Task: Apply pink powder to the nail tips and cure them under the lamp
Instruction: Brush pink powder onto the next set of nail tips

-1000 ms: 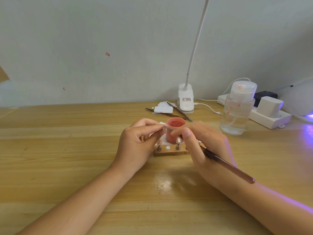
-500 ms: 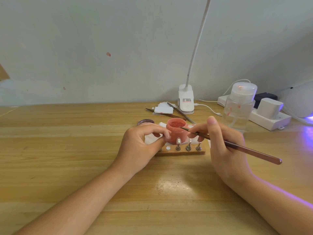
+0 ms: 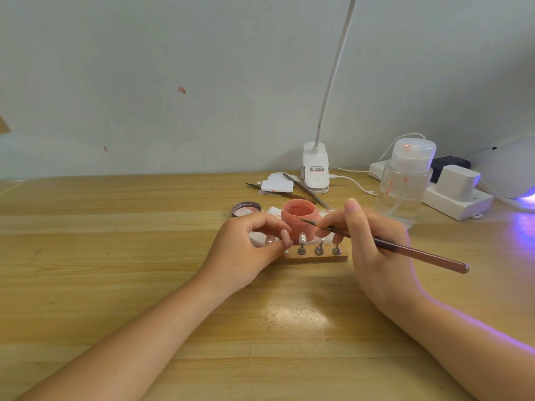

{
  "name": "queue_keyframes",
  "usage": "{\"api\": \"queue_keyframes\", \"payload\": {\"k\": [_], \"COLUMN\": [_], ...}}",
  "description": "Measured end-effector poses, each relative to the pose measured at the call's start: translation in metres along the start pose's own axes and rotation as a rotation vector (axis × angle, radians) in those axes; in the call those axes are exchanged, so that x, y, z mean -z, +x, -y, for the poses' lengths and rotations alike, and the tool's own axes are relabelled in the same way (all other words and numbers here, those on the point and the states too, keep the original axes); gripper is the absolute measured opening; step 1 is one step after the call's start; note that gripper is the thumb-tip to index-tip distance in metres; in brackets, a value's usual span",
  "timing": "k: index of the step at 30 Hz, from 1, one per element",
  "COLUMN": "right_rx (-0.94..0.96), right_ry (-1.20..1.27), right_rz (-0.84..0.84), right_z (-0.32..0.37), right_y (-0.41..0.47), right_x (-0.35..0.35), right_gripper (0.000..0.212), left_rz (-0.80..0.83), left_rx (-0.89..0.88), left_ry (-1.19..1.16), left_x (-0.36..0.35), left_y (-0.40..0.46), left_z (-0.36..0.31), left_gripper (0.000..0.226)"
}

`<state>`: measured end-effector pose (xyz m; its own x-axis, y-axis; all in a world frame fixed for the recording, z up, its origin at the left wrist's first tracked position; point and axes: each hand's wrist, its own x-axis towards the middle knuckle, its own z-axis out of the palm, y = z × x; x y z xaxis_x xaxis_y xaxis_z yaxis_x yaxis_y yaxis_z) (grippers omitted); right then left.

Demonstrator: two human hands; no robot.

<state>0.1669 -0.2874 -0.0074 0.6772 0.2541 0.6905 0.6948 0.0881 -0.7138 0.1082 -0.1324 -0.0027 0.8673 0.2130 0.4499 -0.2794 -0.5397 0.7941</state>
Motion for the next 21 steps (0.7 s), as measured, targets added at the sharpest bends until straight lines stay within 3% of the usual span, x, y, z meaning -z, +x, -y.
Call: {"api": "queue_keyframes", "payload": {"k": [7,21], "right_rx": [-0.003,0.069], "right_ry": [-0.014,-0.032], "right_rz": [0.016,0.003], "right_z": [-0.0027,-0.0034], "right_y": [-0.0001,0.0006], "right_x": [0.0005,0.0009], "right_gripper": [0.042,0.037], "left_rz": [0.031,0.033], "left_rx": [0.044,0.044], "left_ry": [0.0,0.041], "left_x": [-0.0007,-0.0016], "left_y": [0.001,0.0018], "left_z": [0.0026,0.0072], "left_gripper": [0.032,0.029]}}
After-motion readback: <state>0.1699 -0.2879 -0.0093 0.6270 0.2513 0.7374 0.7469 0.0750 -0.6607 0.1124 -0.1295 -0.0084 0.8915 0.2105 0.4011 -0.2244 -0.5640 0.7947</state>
